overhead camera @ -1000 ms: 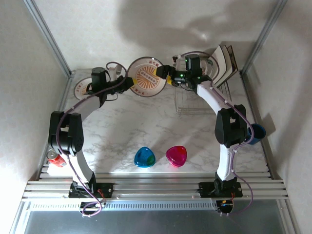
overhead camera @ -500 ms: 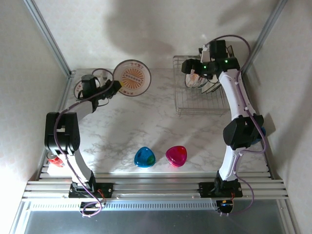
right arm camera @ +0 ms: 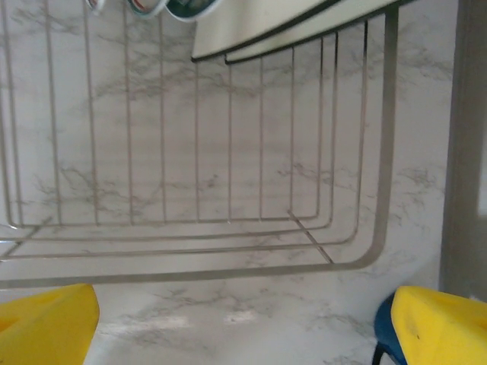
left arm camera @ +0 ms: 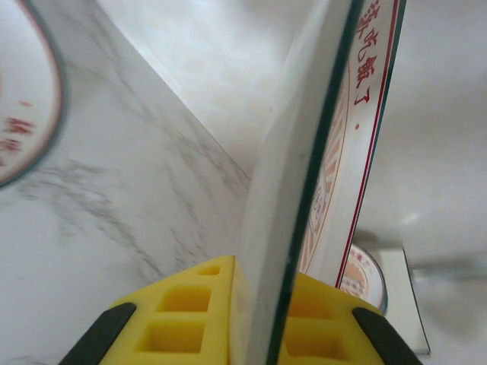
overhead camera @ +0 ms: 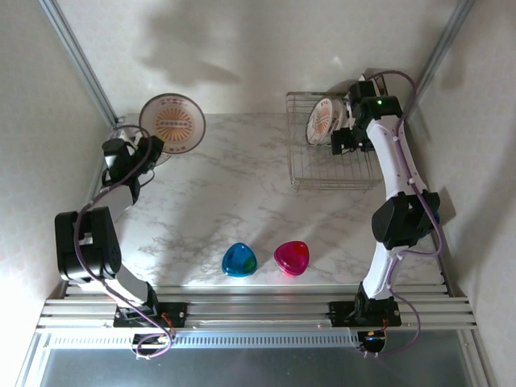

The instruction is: Unload the plates from the dish rack

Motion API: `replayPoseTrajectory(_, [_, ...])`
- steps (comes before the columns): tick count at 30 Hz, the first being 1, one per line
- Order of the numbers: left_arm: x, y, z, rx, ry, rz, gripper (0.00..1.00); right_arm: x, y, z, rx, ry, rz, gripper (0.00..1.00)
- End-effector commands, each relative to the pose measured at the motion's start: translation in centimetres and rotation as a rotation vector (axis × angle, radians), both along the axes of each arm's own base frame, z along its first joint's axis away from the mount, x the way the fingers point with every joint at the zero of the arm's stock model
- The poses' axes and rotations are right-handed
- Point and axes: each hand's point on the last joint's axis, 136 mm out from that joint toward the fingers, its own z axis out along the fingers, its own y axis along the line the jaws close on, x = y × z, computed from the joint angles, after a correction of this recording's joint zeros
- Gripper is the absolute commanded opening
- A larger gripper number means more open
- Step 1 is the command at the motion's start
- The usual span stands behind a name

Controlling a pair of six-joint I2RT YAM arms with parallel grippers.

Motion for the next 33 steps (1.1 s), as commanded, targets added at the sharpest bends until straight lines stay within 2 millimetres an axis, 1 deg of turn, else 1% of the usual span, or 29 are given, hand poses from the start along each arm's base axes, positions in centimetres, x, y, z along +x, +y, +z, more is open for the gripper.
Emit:
replayPoseTrajectory(1, [-0.7,2.8,3.0,-0.007,-0.101,0.138,0.00,-1.2,-0.8,1.1,-0.025,-0.014,0.011,0.99])
replayPoseTrajectory(3, [-1.4,4.0,2.6,-0.034,-0.100,0.191,0.00,-1.2,-0.4,0.8,-0.008,-0.011,0.020,0.99])
replayPoseTrajectory(8, [-2.9,6.8,0.5,-0.113,-0.076,0.318,0.00,-1.1,0.0,0.0,0.013,-0.007,0.030,0.99])
replayPoseTrajectory(12, [-3.6,8.2,-0.4,-0.111,-0.058,0.395,0.00,-1.0,0.1,-0.1,0.019,-0.007,0.038,0.99])
replayPoseTrajectory(18, [-2.7,9.2,-1.5,-0.114,-0.036,0.434,0.00,-0.5,0.5,-0.3,0.037,-0.009,0.046,0.99])
replayPoseTrajectory(28, [0.1,10.2,-5.2,-0.135,0.019,0.454,0.00,0.1,1.1,-0.8,0.053,0.002,0.055,0.99])
replayPoseTrajectory(33, [1.1,10.6,-6.2,-0.113,0.040,0.464,0.00,0.4,1.4,-1.2,0.051,0.008,0.059,0.99])
